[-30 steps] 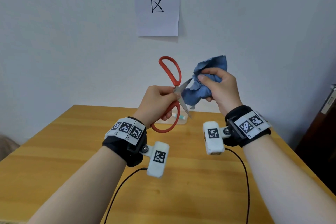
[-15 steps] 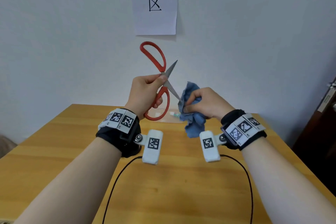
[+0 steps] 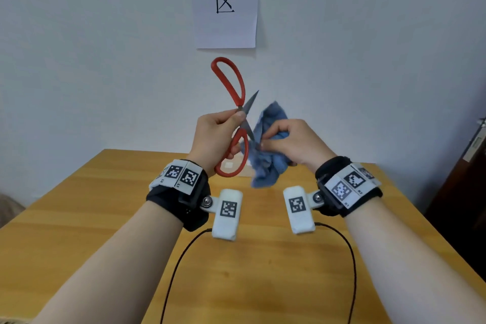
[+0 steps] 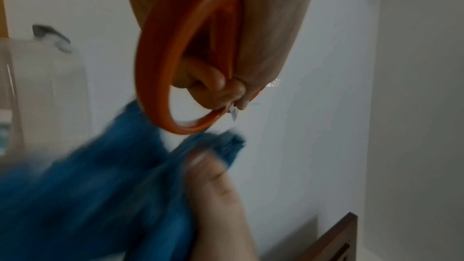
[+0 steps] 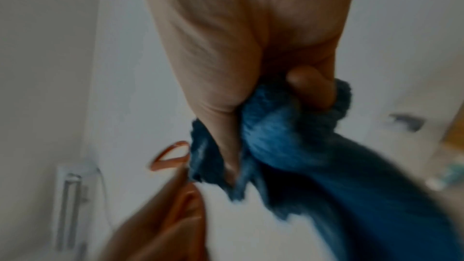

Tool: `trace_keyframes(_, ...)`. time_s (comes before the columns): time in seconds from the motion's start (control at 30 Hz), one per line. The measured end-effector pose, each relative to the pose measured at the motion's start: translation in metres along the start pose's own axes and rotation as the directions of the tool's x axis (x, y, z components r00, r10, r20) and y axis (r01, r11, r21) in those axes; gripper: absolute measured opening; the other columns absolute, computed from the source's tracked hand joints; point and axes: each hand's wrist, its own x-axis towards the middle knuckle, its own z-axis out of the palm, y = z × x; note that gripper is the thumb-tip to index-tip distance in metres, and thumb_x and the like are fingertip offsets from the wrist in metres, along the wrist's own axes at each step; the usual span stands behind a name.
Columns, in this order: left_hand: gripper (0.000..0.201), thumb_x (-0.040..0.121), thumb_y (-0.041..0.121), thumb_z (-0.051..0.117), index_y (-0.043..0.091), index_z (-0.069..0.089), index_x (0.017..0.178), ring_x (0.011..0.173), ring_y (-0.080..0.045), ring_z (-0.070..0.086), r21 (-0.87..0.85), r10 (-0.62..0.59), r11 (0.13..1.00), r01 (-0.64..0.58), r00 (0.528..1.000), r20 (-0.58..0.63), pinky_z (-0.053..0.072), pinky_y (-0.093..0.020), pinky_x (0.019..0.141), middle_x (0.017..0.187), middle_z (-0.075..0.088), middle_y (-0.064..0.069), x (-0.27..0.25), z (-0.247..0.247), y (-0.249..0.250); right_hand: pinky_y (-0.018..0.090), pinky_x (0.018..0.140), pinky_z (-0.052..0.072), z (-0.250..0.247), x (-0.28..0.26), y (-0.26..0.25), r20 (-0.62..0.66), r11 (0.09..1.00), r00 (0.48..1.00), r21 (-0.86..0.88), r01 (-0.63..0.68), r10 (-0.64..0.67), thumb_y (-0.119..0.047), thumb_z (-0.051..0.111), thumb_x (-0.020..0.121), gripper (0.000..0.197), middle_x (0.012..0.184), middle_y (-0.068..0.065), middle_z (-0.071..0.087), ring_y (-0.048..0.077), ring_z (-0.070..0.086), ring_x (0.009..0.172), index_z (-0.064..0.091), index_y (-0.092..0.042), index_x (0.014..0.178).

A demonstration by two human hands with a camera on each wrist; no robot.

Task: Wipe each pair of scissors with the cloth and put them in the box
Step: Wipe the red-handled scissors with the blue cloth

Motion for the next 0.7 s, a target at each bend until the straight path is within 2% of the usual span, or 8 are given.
trace_keyframes(0.1,0.018,0.103,0.02,0.061,0.013,0.077,0.097,0.038,-0.02,0.043,0.078,0.027,0.997,-0.026,1.0,-0.013,0.034,-0.023,0.037,0.052,0.05,0.001,0.002,-0.01,-0.003,0.02,0.054,0.04,-0.001,-0.001,0.025,0.019,0.969,0.996,-0.233,-0.079,0.085,-0.019,0.084,0.08,0.01,0.075,-0.01,0.064,0.01,0.061,0.069,0.075,-0.021,0.081)
trace_keyframes(0.23,0.017,0.1,0.019,0.064,0.017,0.079,0.106,0.04,-0.021,0.047,0.249,0.07,0.966,-0.078,0.997,0.038,0.04,-0.025,0.04,0.051,0.056,-0.003,0.0,-0.016,-0.012,0.024,0.043,0.037,-0.01,0.004,0.021,-0.06,0.981,0.986,0.123,-0.148,0.157,-0.025,0.077,0.088,0.009,0.076,0.006,0.067,0.015,0.054,0.05,0.078,-0.017,0.093)
trace_keyframes(0.3,0.016,0.098,0.022,0.068,0.026,0.078,0.11,0.042,-0.017,0.05,0.287,0.055,0.955,-0.073,0.996,0.072,0.043,-0.024,0.043,0.057,0.06,-0.005,-0.002,-0.016,-0.016,0.024,0.043,0.038,-0.012,0.007,0.009,-0.036,0.943,0.98,0.283,-0.177,0.195,-0.039,0.071,0.093,0.023,0.083,0.011,0.07,0.019,0.059,0.053,0.077,-0.017,0.095)
trace_keyframes(0.43,0.022,0.095,0.026,0.073,0.03,0.077,0.117,0.052,-0.011,0.06,0.369,0.084,0.921,-0.126,0.988,0.127,0.046,-0.017,0.054,0.067,0.063,0.008,-0.001,-0.017,-0.02,0.025,0.042,0.046,-0.015,0.009,-0.013,0.106,0.876,0.951,0.369,-0.31,0.291,-0.079,0.042,0.09,0.075,0.085,0.009,0.076,0.019,0.067,0.056,0.077,-0.013,0.093)
trace_keyframes(0.47,0.023,0.095,0.026,0.074,0.03,0.078,0.118,0.053,-0.01,0.062,0.382,0.096,0.914,-0.139,0.987,0.129,0.047,-0.017,0.056,0.073,0.067,0.004,0.001,-0.018,-0.021,0.03,0.048,0.054,-0.016,0.01,-0.014,0.166,0.845,0.937,0.406,-0.349,0.307,-0.085,0.036,0.087,0.085,0.093,0.011,0.077,0.023,0.073,0.067,0.077,-0.011,0.098)
trace_keyframes(0.53,0.024,0.094,0.026,0.075,0.033,0.078,0.117,0.057,-0.009,0.063,0.409,0.123,0.897,-0.165,0.984,0.127,0.051,-0.021,0.062,0.087,0.072,-0.004,0.005,-0.02,-0.023,0.048,0.079,0.062,-0.017,0.013,-0.011,0.273,0.781,0.91,0.473,-0.409,0.311,-0.091,0.032,0.082,0.1,0.11,0.015,0.076,0.033,0.075,0.098,0.075,-0.006,0.113)
trace_keyframes(0.63,0.024,0.093,0.022,0.075,0.033,0.078,0.115,0.069,-0.003,0.062,0.43,0.153,0.882,-0.191,0.981,0.121,0.049,-0.016,0.069,0.092,0.074,0.002,0.007,-0.022,-0.025,0.057,0.1,0.052,-0.015,0.012,-0.007,0.35,0.745,0.891,0.503,-0.439,0.289,-0.08,0.049,0.085,0.088,0.121,0.019,0.072,0.04,0.069,0.112,0.069,-0.004,0.125)
trace_keyframes(0.7,0.026,0.093,0.019,0.074,0.031,0.077,0.116,0.074,-0.001,0.059,0.448,0.157,0.873,-0.191,0.981,0.113,0.043,-0.007,0.066,0.092,0.072,0.004,0.008,-0.024,-0.026,0.051,0.092,0.058,-0.012,0.008,-0.008,0.347,0.78,0.898,0.467,-0.416,0.272,-0.052,0.062,0.092,0.054,0.112,0.017,0.074,0.036,0.073,0.103,0.07,-0.006,0.119)
